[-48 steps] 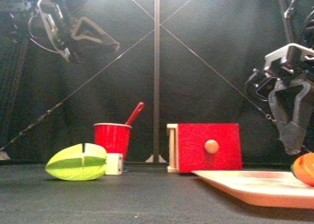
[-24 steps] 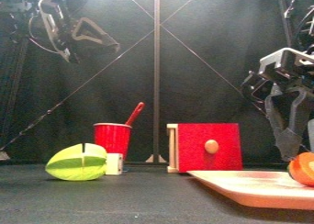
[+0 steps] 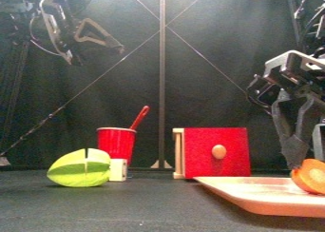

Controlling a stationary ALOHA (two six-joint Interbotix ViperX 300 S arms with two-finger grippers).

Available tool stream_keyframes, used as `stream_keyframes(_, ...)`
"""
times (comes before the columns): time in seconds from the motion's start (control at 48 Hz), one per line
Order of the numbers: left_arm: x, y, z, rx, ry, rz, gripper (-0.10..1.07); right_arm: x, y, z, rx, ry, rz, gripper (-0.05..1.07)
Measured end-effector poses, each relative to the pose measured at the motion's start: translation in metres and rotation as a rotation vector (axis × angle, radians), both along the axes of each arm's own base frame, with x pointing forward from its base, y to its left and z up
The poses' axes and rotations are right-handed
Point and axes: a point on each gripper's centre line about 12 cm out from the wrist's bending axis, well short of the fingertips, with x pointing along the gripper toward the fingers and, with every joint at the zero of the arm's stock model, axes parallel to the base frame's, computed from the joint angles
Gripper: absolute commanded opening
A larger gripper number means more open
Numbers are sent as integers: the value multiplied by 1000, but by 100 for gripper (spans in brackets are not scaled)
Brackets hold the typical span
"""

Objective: Grab carrot top

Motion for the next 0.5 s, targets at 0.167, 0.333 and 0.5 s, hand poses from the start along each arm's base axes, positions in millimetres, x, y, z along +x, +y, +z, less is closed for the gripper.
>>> stream_keyframes(0.167, 0, 0, -1, 2, 2, 0, 49, 1, -1, -2, -5, 6, -3, 80)
stream_keyframes(0.333, 0, 0, -1, 0, 2, 0, 49, 3, -1, -4, -8, 10, -2, 80)
stream_keyframes(0.5, 0, 0, -1, 0, 2, 2, 49, 5, -2, -8, -17, 20, 1, 80)
